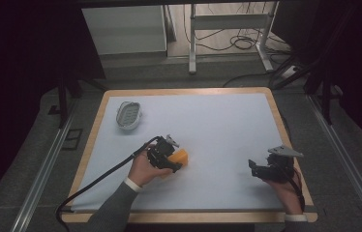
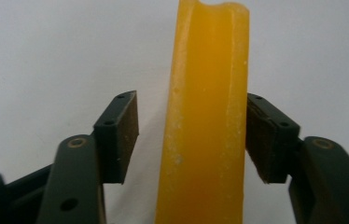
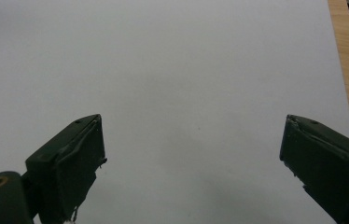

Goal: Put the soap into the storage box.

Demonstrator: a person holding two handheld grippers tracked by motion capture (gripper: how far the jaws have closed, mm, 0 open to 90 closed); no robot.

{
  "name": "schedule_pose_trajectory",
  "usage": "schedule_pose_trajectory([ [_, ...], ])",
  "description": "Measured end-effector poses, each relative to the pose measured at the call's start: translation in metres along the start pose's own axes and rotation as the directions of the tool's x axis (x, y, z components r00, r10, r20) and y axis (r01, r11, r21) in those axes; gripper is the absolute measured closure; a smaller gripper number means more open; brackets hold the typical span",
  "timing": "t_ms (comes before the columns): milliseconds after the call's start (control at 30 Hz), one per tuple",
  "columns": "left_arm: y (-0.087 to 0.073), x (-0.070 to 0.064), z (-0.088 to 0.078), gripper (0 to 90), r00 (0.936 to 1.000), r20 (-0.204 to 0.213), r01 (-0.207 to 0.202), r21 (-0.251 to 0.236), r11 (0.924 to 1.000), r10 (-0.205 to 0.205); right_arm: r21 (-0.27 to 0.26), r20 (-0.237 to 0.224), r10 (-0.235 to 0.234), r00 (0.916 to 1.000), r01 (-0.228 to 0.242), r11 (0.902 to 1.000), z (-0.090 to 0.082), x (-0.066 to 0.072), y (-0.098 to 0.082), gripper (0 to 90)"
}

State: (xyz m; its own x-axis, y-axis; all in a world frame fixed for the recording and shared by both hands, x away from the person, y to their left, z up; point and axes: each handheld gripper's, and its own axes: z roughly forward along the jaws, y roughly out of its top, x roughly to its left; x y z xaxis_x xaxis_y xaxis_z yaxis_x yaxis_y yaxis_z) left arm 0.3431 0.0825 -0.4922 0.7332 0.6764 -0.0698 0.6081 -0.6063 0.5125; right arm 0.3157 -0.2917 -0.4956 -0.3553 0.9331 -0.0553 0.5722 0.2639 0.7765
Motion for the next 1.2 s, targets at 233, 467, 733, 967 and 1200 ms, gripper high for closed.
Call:
schedule_pose_trajectory([
  [233,-0.002,0.001,0.004,58.2,0.9994,0.035,0.004,0.011,0.9999,-0.004,0.003,0.000,0.002,1.0000,-0.002,1.0000,0.000,0.000,0.000,6.8],
  [467,-0.003,0.001,0.002,60.5,0.9997,0.023,-0.008,-0.003,1.0000,0.008,0.004,0.004,0.001,1.0000,-0.001,1.0000,0.001,0.000,-0.001,6.8],
  [733,-0.004,0.006,-0.005,61.2,0.9976,0.069,0.002,-0.011,0.9999,-0.001,0.004,0.005,0.004,1.0000,-0.004,1.0000,0.001,-0.001,-0.001,6.8],
  [967,-0.003,0.011,-0.019,61.1,0.9976,0.069,0.006,-0.052,0.9987,-0.003,0.004,0.006,0.003,1.0000,-0.003,1.0000,0.000,-0.001,-0.001,6.8],
  [1200,-0.004,0.016,-0.031,61.2,0.9976,0.068,0.016,-0.075,0.9970,-0.011,0.005,0.010,0.002,0.9999,-0.002,1.0000,0.001,-0.001,-0.001,6.8],
])
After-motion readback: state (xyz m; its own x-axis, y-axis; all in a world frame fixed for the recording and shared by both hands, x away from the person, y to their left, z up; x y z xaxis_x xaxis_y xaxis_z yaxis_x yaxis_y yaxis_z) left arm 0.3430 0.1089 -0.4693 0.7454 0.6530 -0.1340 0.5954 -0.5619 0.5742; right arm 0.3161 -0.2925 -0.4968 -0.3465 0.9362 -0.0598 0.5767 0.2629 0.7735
